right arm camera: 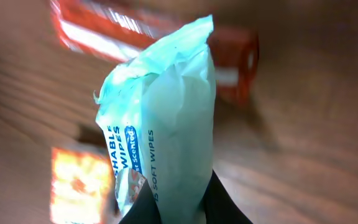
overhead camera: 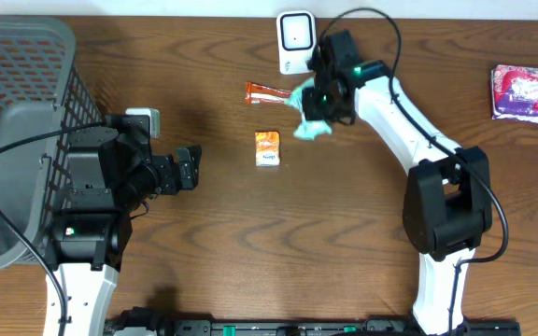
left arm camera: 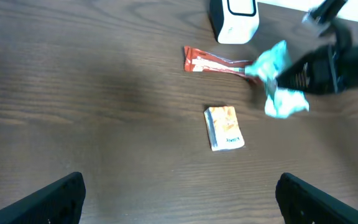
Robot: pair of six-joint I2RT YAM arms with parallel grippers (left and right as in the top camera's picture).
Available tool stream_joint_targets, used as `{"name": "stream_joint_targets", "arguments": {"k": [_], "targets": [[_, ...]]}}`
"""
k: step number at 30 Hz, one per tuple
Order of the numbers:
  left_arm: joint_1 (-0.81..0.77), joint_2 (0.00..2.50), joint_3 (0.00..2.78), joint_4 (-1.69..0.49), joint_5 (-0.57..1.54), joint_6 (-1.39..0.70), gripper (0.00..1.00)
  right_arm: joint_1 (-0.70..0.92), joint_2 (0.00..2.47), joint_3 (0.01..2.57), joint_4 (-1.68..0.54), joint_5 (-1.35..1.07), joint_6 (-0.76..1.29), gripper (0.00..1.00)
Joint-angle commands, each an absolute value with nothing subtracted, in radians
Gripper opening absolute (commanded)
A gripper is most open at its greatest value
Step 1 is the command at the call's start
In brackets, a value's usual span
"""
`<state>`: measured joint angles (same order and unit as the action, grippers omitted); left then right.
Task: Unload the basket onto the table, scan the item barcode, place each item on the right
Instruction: 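Lift the green wipes pack toward the scanner with the right gripper, then hold the green wipes pack in front of the scanner with the right gripper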
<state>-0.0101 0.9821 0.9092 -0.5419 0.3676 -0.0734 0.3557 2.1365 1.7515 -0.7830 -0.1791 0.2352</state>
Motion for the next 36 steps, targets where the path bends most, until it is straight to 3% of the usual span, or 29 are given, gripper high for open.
{"name": "stream_joint_targets", "arguments": {"k": [1,22,36], "targets": [[-0.007,0.986,0.905,-0.541,0.373,-0.06,0.97,0.359,2.132,1.794,-0.756,-0.171,0.263,0.01],[-0.007,0.986,0.905,-0.541,0.373,-0.06,0.97,0.352,2.131,1.801,-0.669,-0.213,0.323,0.01],[-0.007,0.986,0.905,-0.541,0.373,-0.06,0.97,0.353,2.131,1.801,-0.336,-0.296,0.352,0.01]]}}
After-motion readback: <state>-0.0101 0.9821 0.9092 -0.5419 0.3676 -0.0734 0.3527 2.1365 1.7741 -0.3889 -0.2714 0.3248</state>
